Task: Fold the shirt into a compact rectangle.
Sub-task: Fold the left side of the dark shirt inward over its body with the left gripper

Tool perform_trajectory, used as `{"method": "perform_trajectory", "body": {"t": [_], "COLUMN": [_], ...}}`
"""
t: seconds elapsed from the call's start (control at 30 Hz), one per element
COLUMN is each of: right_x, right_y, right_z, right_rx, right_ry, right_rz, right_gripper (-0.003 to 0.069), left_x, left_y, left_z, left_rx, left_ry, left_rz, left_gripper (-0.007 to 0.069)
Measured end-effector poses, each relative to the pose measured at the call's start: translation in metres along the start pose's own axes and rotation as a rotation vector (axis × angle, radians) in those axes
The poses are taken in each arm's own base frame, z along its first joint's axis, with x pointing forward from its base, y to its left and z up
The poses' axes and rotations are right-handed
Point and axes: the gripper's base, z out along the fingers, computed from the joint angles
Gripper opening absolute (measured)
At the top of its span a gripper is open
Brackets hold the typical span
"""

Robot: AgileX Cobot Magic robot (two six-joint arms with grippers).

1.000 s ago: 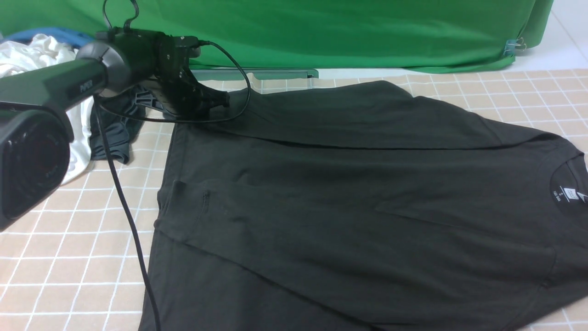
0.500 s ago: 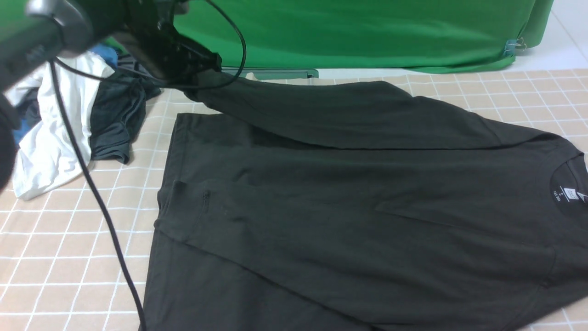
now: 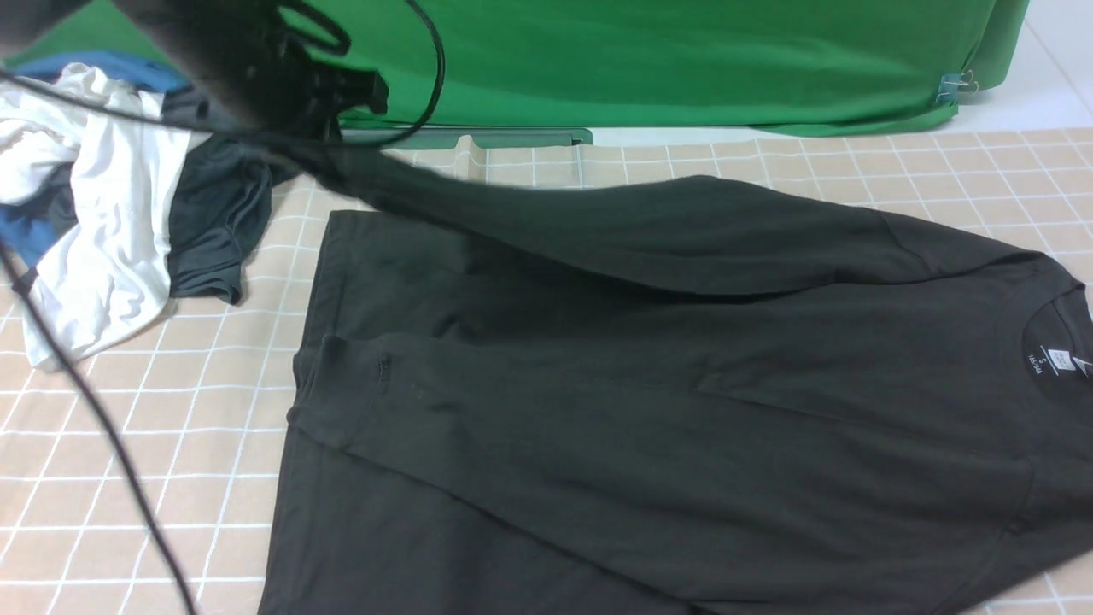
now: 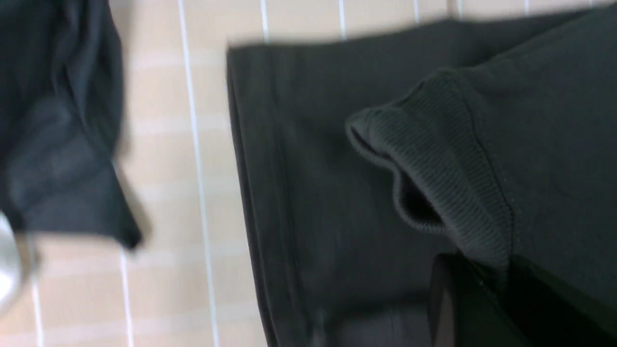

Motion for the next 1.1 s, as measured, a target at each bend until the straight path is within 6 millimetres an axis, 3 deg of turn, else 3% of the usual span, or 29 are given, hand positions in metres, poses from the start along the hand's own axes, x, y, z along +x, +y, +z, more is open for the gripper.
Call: {"method": "perform_trajectory", "body": {"t": [0.33,0.53,0.73,0.93,1.03,1.1], "right_x": [0.0,0.0,0.0,0.0,0.0,0.001], "right_y": [0.0,0.0,0.0,0.0,0.0,-0.001], "right_z": [0.0,0.0,0.0,0.0,0.003,0.007], "right_rx": [0.0,0.0,0.0,0.0,0.001,0.001], "right_ry": [0.0,0.0,0.0,0.0,0.017,0.038], "right_rz": [-0.014,-0.015,-0.015,-0.015,-0.013,-0.012], "right_gripper": [0.0092,0.0092,0.0092,0.0092,0.0092,0.0092], "left_x": [0.081,0.11,0.123,0.127,0.135,0.142], "left_y": [-0.018,-0.026,-0.026,-0.026,-0.026,-0.026], "left_z": [0.009,0.023,0.03,0.029,0.026,0.025], "left_rx": [0.016,0.01,0.007,0.005,0.001,-0.001], "left_ry": [0.146,0.218,0.267,0.318,0.388,0.421], "left_rz": [-0.07,-0.081,-0.095,-0.094,-0.082,-0.075], "left_gripper": [0.0039,0.0039,0.0052,0.0199,0.0307,0.034]}}
